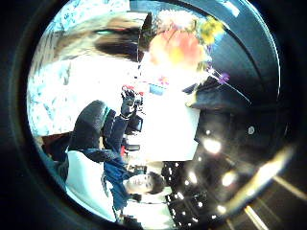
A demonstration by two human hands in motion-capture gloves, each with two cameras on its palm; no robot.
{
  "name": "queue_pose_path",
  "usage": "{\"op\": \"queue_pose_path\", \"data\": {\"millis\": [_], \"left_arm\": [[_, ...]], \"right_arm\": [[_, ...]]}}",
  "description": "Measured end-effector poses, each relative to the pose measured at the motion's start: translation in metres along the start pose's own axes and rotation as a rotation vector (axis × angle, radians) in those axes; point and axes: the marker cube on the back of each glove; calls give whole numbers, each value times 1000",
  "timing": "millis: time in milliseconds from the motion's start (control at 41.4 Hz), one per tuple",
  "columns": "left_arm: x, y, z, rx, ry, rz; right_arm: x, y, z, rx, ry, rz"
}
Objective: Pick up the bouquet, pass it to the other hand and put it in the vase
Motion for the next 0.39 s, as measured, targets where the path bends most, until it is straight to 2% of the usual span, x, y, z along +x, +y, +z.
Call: {"op": "queue_pose_path", "data": {"millis": [24, 145, 217, 314, 386], "left_arm": [[-5, -12, -3, 5, -11, 25], [9, -5, -17, 82, -39, 50], [9, -8, -23, 100, -51, 64], [12, -1, -27, 109, -66, 53], [13, 0, -29, 114, -72, 45]], "right_arm": [[3, -2, -2, 26, 19, -2], [22, -20, -4, 112, 87, -7], [28, -23, 4, 58, 35, -20], [31, -27, 13, -14, -23, -198], [31, -27, 17, -63, -74, -244]]}}
